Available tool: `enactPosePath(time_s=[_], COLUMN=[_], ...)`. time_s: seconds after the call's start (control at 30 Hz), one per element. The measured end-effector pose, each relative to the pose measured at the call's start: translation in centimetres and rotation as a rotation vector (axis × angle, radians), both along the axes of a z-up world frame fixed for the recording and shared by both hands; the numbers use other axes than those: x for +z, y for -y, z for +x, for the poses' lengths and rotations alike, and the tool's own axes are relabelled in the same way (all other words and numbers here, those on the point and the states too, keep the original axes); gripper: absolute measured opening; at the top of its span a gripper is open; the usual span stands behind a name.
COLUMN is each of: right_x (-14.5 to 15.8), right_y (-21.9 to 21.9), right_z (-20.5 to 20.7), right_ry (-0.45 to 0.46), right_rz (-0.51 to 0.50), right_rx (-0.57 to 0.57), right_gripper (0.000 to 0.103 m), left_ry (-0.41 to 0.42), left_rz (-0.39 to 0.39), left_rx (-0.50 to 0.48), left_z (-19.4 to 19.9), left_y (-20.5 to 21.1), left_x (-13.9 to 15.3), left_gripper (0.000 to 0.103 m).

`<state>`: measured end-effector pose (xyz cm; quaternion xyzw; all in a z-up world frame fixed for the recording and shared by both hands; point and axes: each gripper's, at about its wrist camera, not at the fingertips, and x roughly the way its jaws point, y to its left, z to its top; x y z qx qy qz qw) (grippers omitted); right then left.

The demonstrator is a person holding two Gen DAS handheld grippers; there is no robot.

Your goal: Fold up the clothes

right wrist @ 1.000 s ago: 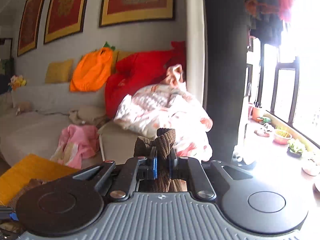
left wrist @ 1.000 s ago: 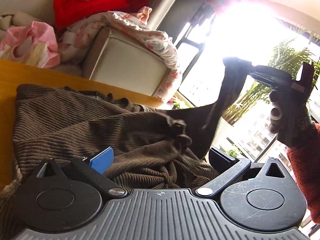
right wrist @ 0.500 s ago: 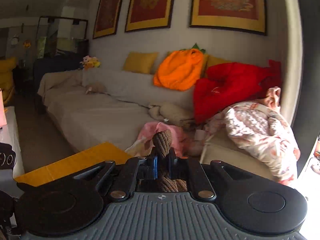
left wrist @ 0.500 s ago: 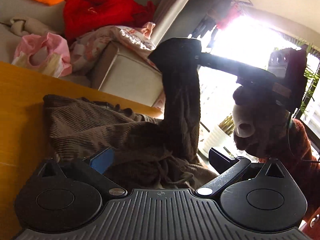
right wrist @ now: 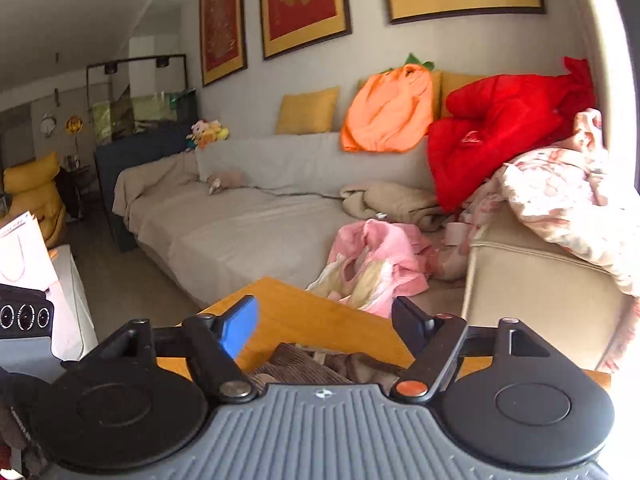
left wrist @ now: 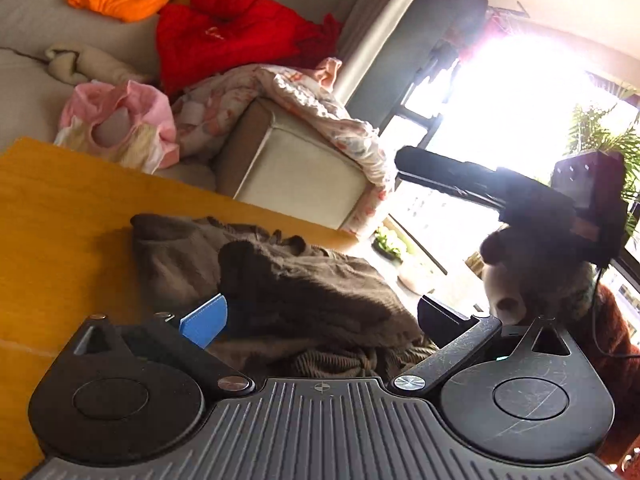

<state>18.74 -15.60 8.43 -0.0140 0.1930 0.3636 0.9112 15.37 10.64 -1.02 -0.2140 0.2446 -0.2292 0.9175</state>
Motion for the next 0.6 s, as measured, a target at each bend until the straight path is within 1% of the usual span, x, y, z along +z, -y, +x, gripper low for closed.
enactPosePath(time_s=[0.1,0.17,0.23,0.27,0.3,0.33,0.37,0.4,0.43,0.5,0.53,0.6], right_x=[-1.1,-2.6,-4.7,-5.7,-6.7,-7.8,-8.5,-8.9,-9.3,-9.8,-9.5,-8.8], right_y=[4.5,7.3,9.8,10.7,11.5,12.2,12.6,12.9,13.1,13.5,13.6,13.6], right_z=[-0.9,-2.0,-3.4,-4.1,-4.6,-5.2,-5.4,-5.4,-5.4,-5.6,-5.7,-5.8], right_ry=[-0.045,-0.079,-0.122,-0.141,-0.159,-0.181,-0.2,-0.211,-0.223,-0.232,-0.215,-0.18], right_rz=[0.05,0.086,0.138,0.161,0.18,0.201,0.216,0.224,0.232,0.243,0.242,0.248], right_rx=[-0.109,-0.185,-0.238,-0.26,-0.278,-0.296,-0.306,-0.31,-0.315,-0.321,-0.319,-0.307], right_gripper=[0.084,0.084,0.085,0.085,0.086,0.086,0.086,0.086,0.086,0.086,0.086,0.087], left_ry=[-0.04,-0.107,-0.176,-0.204,-0.233,-0.243,-0.239,-0.228,-0.194,-0.099,-0.048,0.006], left_rz=[0.063,0.06,0.048,0.047,0.045,0.078,0.121,0.149,0.178,0.225,0.252,0.306], left_rx=[0.043,0.058,0.069,0.075,0.081,0.095,0.099,0.093,0.082,0.079,0.081,0.091], left_z=[3.2,5.2,6.8,7.3,7.9,8.3,8.6,8.7,8.7,7.9,7.3,6.2], left_y=[1.1,1.4,1.8,2.1,2.4,2.9,3.5,4.0,4.5,5.1,5.3,5.2], left_x=[-0.3,-1.0,-2.0,-2.4,-2.9,-3.0,-2.7,-2.4,-1.4,1.1,2.3,3.7], left_gripper=[0.103,0.103,0.101,0.096,0.086,0.081,0.064,0.042,0.036,0.032,0.031,0.03])
